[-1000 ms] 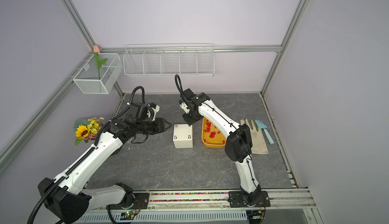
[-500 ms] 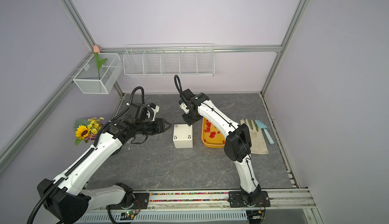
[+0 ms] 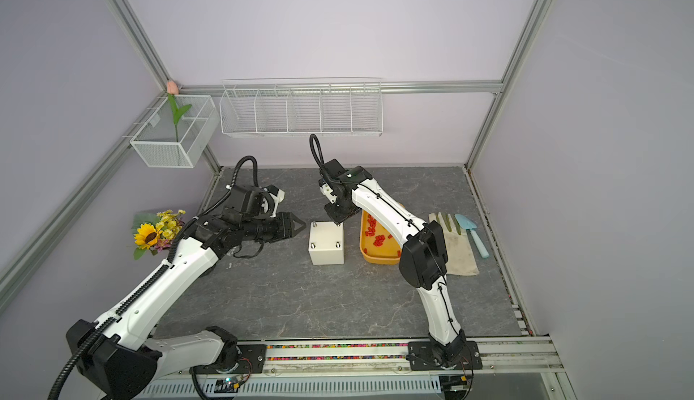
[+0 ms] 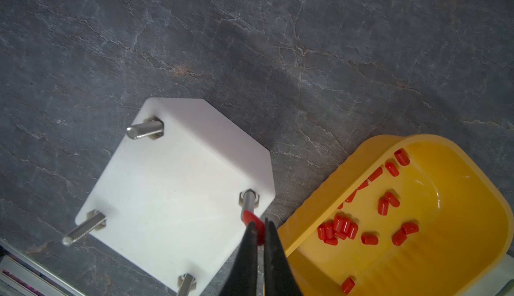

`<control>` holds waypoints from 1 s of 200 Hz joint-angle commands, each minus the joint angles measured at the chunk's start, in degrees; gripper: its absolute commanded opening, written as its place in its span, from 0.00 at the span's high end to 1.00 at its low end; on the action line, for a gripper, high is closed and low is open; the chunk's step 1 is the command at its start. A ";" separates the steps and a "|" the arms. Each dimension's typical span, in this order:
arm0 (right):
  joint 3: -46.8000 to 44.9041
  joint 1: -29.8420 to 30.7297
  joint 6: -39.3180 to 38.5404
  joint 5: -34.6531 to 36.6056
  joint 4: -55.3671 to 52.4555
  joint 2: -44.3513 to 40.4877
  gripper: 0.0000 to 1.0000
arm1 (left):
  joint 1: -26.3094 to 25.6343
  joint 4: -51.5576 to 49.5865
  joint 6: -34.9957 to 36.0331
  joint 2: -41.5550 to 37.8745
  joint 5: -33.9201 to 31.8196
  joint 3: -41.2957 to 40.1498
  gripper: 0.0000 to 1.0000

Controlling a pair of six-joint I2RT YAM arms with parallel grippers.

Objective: Cover the protruding screws with screw protection sleeves
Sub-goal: Attach the screw protection sleeve to the screw.

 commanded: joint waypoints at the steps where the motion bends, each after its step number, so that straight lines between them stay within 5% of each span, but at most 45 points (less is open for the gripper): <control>1: 0.81 0.75 -0.88 0.12 -0.66 0.38 0.91 | 0.34 0.02 -0.51 -1.11 0.29 -0.60 0.47; 200: -0.06 1.01 -0.89 1.78 0.13 -2.84 0.91 | 0.33 0.71 -0.59 -1.19 1.03 -1.03 0.47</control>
